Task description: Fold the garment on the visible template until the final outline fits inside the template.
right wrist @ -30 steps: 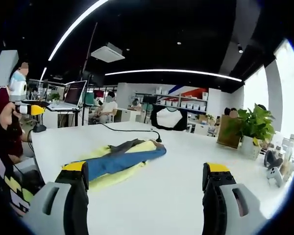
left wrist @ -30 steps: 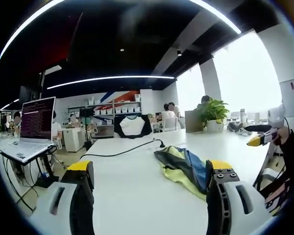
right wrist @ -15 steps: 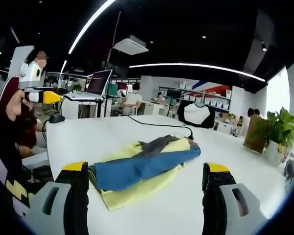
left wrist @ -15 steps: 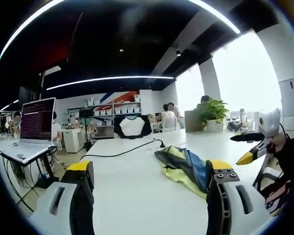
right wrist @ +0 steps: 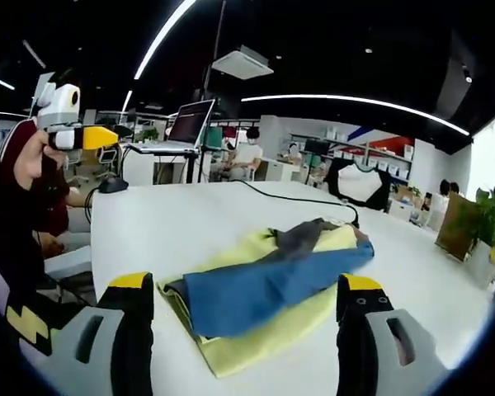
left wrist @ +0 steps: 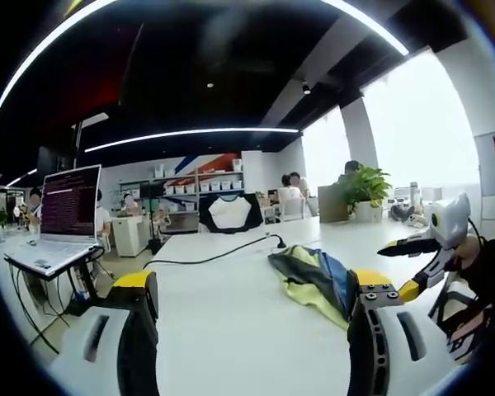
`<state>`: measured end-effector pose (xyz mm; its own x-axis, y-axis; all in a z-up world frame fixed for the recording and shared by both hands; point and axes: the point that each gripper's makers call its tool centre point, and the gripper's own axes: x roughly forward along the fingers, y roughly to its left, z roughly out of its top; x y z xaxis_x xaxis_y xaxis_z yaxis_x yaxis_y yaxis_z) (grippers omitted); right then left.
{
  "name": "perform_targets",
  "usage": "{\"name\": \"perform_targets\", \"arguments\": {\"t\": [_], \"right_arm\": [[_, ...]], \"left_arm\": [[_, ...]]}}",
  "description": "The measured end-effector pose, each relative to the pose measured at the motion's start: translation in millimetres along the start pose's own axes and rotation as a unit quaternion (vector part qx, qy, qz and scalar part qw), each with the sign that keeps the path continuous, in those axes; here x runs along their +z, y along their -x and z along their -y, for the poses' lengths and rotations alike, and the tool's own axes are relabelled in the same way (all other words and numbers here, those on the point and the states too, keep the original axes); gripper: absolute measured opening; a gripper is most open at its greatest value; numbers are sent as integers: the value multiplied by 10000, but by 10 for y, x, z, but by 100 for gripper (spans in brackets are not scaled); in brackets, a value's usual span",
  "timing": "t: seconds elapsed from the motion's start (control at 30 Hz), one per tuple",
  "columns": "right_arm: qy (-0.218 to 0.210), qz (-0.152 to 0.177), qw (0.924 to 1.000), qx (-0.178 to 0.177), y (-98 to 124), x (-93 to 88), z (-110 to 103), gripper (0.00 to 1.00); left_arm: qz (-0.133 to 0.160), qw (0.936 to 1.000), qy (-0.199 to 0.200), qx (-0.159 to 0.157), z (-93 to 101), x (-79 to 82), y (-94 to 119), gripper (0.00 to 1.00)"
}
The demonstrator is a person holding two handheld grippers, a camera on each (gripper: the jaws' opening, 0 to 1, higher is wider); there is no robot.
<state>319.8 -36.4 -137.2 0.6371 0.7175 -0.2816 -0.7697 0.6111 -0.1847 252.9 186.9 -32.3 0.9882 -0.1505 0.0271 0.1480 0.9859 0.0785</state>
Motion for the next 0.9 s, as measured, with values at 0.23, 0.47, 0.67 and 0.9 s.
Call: {"name": "perform_targets", "arguments": {"t": [0.23, 0.47, 0.67, 0.9], "right_arm": [[-36, -218, 9996, 191, -241, -88, -126, 78], [-191, -410, 9981, 414, -354, -212, -171, 59], [-601, -575, 9940, 706, -350, -277, -281, 42], [-1340, -744, 9833, 982, -327, -308, -318, 24]], "left_arm": [[-4, 10000, 47, -7, 11, -9, 12, 100], [-8, 10000, 65, 13, 0, -17, 14, 100], [41, 10000, 58, 65, -28, 17, 51, 100], [-20, 9999, 87, 111, -76, -15, 42, 100]]}}
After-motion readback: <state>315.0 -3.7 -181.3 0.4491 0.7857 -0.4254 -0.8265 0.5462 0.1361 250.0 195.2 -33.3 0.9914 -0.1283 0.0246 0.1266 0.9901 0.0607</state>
